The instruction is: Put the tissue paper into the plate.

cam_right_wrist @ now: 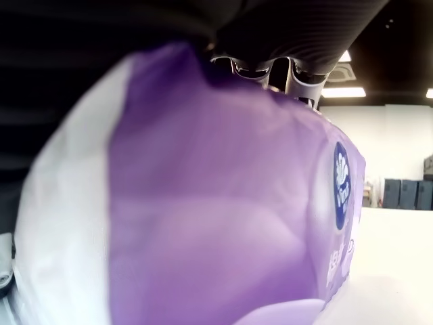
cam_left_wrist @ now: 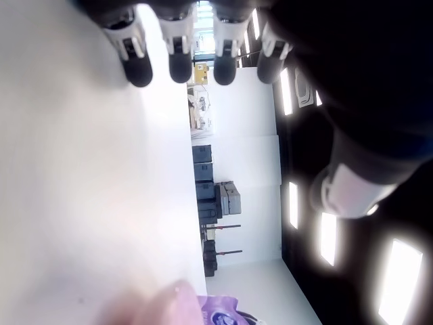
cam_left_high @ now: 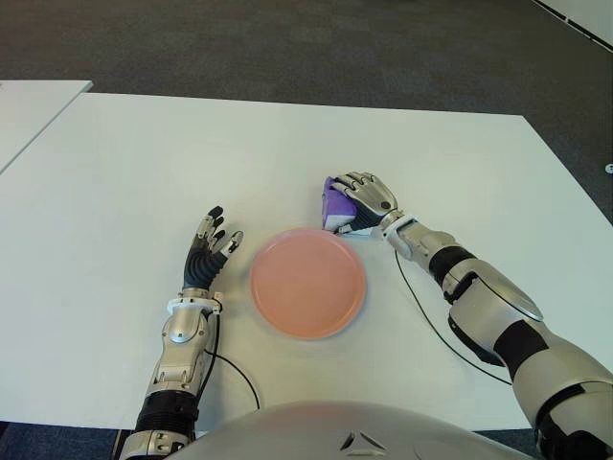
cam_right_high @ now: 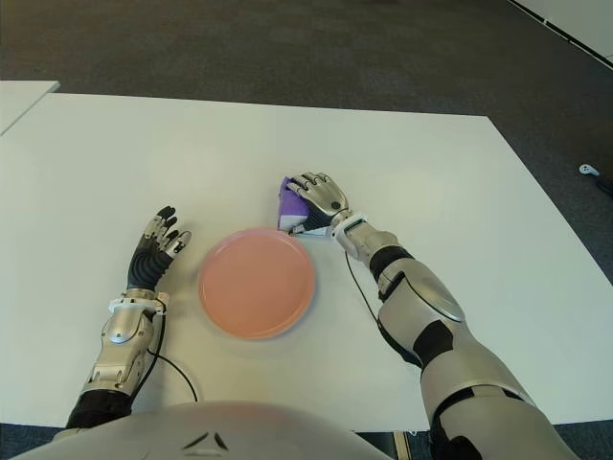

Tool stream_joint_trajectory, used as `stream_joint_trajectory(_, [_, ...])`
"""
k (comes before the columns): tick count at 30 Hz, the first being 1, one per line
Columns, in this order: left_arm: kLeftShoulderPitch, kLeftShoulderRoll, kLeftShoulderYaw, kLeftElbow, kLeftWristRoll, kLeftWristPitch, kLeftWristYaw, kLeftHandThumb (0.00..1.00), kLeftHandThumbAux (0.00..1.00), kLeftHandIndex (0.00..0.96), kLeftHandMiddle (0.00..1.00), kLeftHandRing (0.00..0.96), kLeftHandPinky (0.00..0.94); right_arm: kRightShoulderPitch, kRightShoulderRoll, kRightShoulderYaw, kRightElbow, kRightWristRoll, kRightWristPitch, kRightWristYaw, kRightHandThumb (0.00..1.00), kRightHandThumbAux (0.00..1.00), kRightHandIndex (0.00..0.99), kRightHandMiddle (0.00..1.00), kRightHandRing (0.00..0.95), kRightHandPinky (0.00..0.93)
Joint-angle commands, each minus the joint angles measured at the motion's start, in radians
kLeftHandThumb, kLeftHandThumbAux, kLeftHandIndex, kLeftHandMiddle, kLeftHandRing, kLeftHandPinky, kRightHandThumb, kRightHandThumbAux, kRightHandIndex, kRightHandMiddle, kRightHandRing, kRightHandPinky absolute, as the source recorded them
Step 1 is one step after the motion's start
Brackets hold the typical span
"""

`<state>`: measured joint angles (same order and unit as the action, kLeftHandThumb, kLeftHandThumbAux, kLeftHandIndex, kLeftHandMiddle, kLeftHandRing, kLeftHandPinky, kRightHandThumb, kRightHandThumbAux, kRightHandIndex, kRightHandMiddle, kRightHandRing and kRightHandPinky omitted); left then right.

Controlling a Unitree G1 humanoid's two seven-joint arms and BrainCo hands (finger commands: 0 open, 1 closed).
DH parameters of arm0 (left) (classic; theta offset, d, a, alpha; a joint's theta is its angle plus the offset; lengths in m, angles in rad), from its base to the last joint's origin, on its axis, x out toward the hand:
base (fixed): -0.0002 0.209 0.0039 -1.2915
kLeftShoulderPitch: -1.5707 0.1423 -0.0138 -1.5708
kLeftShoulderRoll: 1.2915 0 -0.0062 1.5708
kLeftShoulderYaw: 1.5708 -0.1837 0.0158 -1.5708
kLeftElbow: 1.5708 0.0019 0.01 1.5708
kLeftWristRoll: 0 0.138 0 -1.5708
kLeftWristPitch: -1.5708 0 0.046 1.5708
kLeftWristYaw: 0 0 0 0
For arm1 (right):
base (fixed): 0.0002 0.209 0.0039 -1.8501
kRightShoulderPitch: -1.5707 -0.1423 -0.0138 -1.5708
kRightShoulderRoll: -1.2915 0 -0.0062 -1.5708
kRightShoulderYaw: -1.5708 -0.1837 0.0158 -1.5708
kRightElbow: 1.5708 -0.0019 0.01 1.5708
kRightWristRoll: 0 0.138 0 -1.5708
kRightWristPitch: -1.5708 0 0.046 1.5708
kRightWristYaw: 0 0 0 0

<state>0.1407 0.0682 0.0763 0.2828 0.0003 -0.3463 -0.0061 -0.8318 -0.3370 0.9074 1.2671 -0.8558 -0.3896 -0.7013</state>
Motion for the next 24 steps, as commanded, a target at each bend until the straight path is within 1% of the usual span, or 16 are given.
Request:
stream_joint_trajectory(1, [0.062, -0.011, -0.004, 0.044, -0.001, 0.063, -0.001, 0.153, 0.625, 0.000, 0.000, 0.000, 0.003, 0.184, 0.008, 0.032, 0.094, -0.048, 0.034, 0.093, 0.712, 0.716, 0.440, 0.826, 0.825, 0.841])
stream_joint_trajectory(3, [0.062, -0.011, -0.005, 0.044, -0.001, 0.065, -0.001, 0.155, 0.626, 0.000, 0.000, 0.000, 0.003, 0.184, 0.008, 0.029, 0.094, -0.050, 0.033, 0.094, 0.712, 0.716, 0.440, 0.833, 0.830, 0.849])
stream_joint_trajectory(11, [0.059, -0.015, -0.005, 0.045, -0.003, 0.074, 0.000, 0.158, 0.619, 0.000, 0.000, 0.000, 0.000, 0.193, 0.009, 0.001, 0.092, -0.032, 0.014, 0.114, 0.711, 0.717, 0.440, 0.814, 0.801, 0.784])
stream_joint_trajectory(17, [0.057, -0.018, -0.005, 0.044, -0.003, 0.077, 0.004, 0.159, 0.621, 0.000, 0.000, 0.000, 0.000, 0.196, 0.009, -0.010, 0.091, -0.030, 0.002, 0.121, 0.712, 0.717, 0.440, 0.803, 0.790, 0.784])
stream_joint_trajectory(24, [0.054, -0.020, -0.005, 0.051, 0.001, 0.070, 0.007, 0.150, 0.621, 0.000, 0.000, 0.000, 0.000, 0.200, 0.008, -0.012, 0.090, -0.042, -0.004, 0.108, 0.712, 0.717, 0.440, 0.799, 0.786, 0.771])
